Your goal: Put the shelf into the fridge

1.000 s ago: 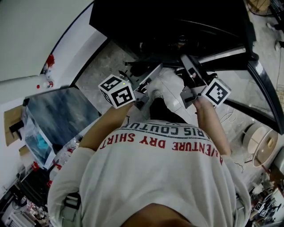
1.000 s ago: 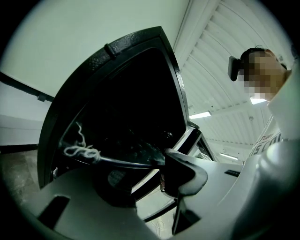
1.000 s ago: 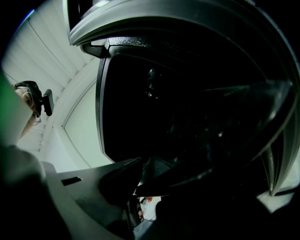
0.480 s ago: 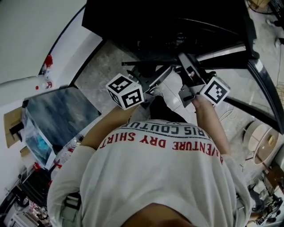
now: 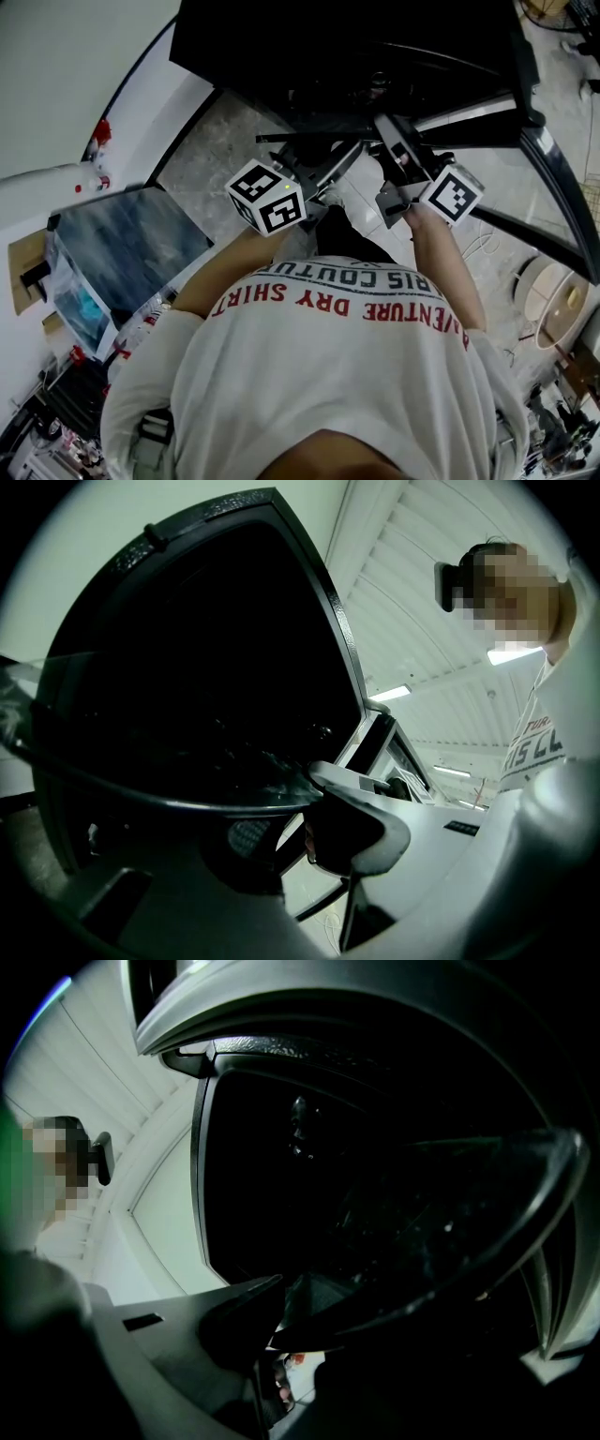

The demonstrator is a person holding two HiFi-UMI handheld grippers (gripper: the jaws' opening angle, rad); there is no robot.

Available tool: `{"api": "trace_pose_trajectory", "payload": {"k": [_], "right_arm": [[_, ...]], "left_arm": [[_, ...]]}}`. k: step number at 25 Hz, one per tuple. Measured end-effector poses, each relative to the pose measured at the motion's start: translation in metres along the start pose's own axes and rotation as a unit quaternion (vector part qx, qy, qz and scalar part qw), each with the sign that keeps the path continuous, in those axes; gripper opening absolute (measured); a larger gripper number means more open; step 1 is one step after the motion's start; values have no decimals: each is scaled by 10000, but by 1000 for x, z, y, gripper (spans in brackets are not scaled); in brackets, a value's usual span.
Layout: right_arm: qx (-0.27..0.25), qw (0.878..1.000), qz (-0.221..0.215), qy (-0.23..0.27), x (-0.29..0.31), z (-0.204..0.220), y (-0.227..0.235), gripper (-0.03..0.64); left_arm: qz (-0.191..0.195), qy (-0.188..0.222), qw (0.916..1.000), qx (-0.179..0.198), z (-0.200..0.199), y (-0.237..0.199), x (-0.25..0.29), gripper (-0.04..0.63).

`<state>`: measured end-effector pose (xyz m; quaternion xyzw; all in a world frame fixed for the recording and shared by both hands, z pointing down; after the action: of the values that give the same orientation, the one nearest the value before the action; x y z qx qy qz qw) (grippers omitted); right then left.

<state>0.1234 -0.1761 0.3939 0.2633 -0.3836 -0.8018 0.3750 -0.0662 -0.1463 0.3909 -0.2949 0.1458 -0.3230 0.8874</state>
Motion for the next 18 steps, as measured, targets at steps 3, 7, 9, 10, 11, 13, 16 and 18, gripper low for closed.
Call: {"api": "trace_pose_trajectory", "payload": {"k": [3, 7, 9, 10, 11, 13, 16, 18], "right_arm": [[-12, 10000, 24, -21, -3, 1, 2, 92], [-336, 9993, -7, -143, -5, -1, 1, 111], [-427, 9989, 67, -192, -9, 0, 0, 118], [-462, 9986, 106, -220, -11, 0, -1, 121], [-509, 9983, 119, -253, -13, 1, -2, 126], [-616, 9975, 107, -339, -17, 1, -4, 133], [-770, 9960, 103, -450, -25, -1, -5, 140], [-888, 9947, 96, -501, -29, 0, -7, 143]], "left_arm": [[-13, -3, 10000, -32, 1, 0, 1, 150], [-24, -24, 10000, -45, 2, -2, 3, 149], [-35, -27, 10000, -49, 1, -3, 2, 149], [-35, -26, 10000, -44, 0, -3, 2, 149], [-34, -25, 10000, -39, -1, -3, 1, 149], [-41, -25, 10000, -44, -1, -3, 1, 149], [-53, -28, 10000, -58, 0, -3, 3, 149], [-43, -31, 10000, -57, -1, -4, 4, 149]]}}
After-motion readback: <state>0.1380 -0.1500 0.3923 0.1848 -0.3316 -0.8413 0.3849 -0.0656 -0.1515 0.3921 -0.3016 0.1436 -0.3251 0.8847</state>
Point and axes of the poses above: the fingertips, and each gripper's own axes: x forward along the fingers, y to its right, z out of its underside, the point moved 9 cm from there along -x, backward along the fingers, and after that the axes turned 13 degrees about y, right-handed, at the moved point
